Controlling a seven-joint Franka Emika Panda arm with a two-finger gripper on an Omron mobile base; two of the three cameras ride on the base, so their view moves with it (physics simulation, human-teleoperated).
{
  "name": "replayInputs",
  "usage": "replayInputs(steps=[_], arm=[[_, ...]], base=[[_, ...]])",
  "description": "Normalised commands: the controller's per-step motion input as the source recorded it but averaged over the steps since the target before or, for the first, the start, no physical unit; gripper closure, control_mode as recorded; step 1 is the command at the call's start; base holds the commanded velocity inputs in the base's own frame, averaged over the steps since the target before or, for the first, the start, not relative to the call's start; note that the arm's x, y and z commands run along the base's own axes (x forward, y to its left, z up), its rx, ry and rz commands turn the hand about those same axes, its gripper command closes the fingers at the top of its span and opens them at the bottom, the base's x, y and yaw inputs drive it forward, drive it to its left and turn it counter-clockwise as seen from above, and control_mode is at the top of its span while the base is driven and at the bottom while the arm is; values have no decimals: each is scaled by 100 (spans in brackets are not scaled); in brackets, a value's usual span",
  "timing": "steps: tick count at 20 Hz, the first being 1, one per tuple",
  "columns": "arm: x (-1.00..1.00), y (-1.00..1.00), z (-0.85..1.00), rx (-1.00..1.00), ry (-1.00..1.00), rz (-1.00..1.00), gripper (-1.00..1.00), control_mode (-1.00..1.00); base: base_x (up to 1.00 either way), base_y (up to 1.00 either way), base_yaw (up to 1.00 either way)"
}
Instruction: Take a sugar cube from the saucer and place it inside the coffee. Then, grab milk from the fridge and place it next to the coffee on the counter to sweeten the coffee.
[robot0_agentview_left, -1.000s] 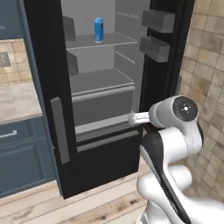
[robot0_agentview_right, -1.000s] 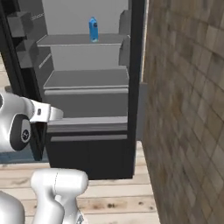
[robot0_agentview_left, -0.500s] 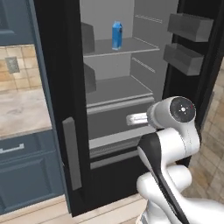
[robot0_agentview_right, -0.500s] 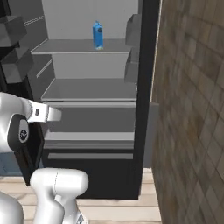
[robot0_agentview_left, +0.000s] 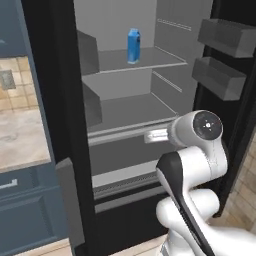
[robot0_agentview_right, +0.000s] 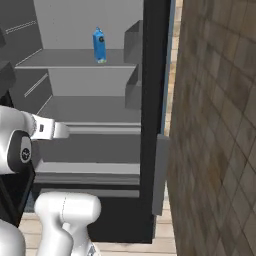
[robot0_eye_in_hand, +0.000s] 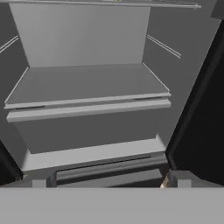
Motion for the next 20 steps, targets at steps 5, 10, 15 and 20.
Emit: replayInputs(steps=[5, 10, 15, 20], arm=[[0, 0, 0, 0, 0, 0, -100, 100], [0, 0, 0, 0, 0, 0, -100, 100], [0, 0, 0, 0, 0, 0, -100, 100], [6, 0, 15, 1, 0, 0, -100, -100]], base=[[53, -21, 4], [53, 0, 0], [47, 0, 0], [18, 0, 0]])
